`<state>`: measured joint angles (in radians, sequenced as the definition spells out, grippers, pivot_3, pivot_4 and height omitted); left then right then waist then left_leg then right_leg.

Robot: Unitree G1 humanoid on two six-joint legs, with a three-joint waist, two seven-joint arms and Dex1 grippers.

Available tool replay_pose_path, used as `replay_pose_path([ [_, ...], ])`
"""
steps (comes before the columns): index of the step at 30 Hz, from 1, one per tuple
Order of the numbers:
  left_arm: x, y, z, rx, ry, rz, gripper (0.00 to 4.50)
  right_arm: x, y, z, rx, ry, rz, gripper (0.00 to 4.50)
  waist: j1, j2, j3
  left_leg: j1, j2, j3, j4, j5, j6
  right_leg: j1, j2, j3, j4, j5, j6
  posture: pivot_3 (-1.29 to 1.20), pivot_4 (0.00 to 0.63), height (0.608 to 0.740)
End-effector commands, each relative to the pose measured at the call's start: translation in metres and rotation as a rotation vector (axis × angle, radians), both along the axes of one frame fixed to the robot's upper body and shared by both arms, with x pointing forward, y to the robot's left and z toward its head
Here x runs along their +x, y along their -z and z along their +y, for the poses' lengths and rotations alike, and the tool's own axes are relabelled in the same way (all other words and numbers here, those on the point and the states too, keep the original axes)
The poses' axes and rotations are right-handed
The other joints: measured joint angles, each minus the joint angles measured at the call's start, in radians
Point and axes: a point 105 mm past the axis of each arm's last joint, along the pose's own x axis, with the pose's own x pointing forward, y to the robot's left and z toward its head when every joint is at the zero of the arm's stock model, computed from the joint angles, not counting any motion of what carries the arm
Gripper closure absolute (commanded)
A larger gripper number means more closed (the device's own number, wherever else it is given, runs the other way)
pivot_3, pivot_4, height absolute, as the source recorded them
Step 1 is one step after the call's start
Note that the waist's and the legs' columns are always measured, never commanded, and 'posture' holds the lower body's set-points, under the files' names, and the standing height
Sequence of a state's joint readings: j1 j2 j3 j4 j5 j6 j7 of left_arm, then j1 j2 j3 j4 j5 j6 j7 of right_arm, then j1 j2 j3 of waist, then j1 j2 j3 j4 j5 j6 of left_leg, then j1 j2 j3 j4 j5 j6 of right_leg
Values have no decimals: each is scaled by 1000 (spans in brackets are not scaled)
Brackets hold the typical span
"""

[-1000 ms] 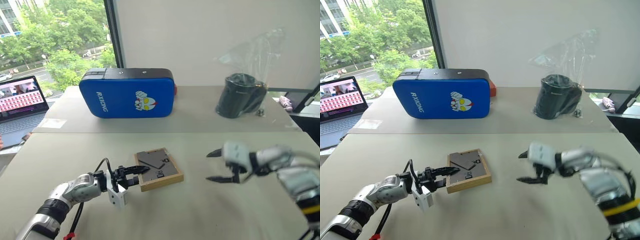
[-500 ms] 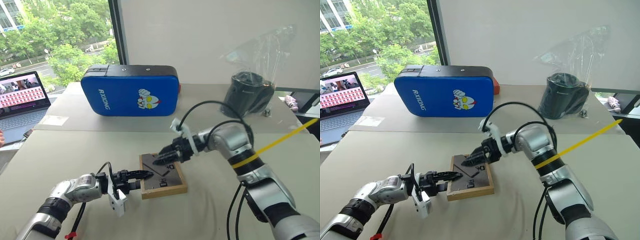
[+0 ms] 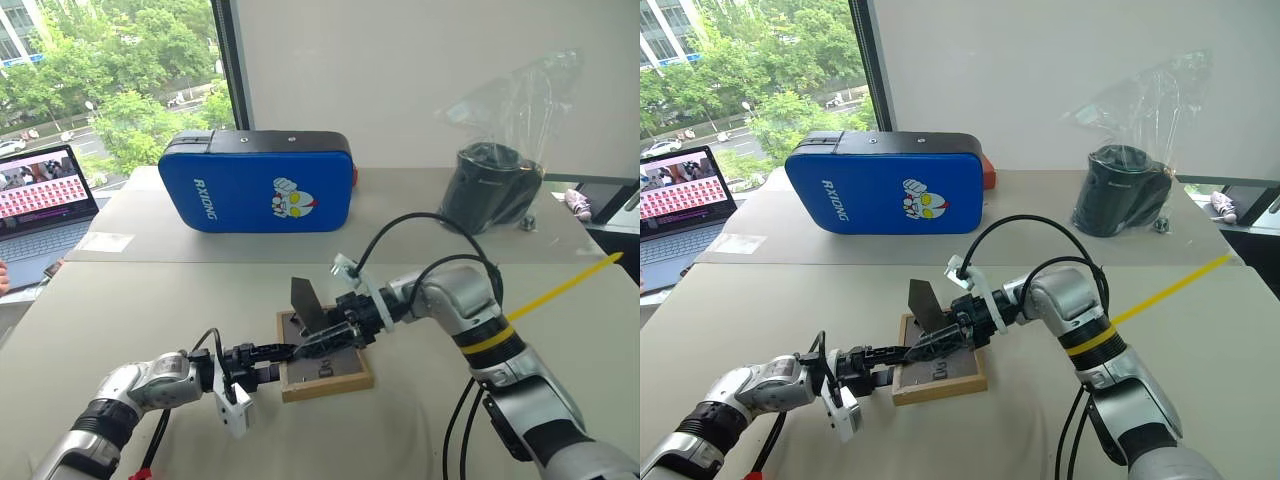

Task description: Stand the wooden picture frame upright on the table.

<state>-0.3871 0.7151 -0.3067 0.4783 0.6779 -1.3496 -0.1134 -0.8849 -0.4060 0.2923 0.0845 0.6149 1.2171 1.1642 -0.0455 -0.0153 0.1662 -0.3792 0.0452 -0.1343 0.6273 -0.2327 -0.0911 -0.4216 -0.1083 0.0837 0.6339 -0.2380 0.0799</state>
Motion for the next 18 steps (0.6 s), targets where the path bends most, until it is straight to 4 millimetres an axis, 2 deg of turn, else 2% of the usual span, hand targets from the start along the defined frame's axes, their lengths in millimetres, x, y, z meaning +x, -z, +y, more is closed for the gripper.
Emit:
replay_pose_path([
  [1, -4, 14, 1, 57, 5, 38, 3315, -5, -26, -5, 74, -22, -84, 52, 0, 0, 0, 0, 0, 0, 0, 0, 0, 0, 0, 0, 0, 0, 0, 0, 150, 740],
  [8, -3, 13, 0, 55, 6, 38, 3315, 1, 4, -29, -49, 60, -89, 52, 0, 0, 0, 0, 0, 0, 0, 0, 0, 0, 0, 0, 0, 0, 0, 0, 150, 740],
  [10, -2, 12, 0, 54, 6, 39, 3315, 10, 13, -44, -86, 129, -95, 52, 0, 0, 0, 0, 0, 0, 0, 0, 0, 1, 0, 0, 0, 0, 0, 0, 150, 740],
  [12, -2, 12, 0, 57, 5, 39, 3315, 18, 12, -57, -97, 191, -123, 52, 0, 0, 0, 1, 0, 0, 0, 0, 0, 1, 0, 0, 1, 0, 0, 0, 150, 740],
  [14, -1, 12, 1, 56, 1, 41, 3315, 30, 1, -75, -81, 284, -191, 52, 1, 0, 0, 1, 0, 0, 0, 0, 0, 1, 0, 0, 0, 0, 0, 0, 150, 740],
  [16, 0, 11, 1, 56, 0, 41, 3315, 42, -3, -102, -139, 362, -397, 52, 1, 0, 0, 0, 0, 0, 1, 0, 0, 1, 0, 0, 0, 0, 0, 0, 150, 740],
  [18, 0, 11, 2, 57, -1, 41, 3315, 47, -3, -118, -207, 380, -632, 52, 5, 0, 0, 0, 0, 0, 0, 0, 0, 1, 0, 0, -1, 0, 0, 0, 150, 740],
])
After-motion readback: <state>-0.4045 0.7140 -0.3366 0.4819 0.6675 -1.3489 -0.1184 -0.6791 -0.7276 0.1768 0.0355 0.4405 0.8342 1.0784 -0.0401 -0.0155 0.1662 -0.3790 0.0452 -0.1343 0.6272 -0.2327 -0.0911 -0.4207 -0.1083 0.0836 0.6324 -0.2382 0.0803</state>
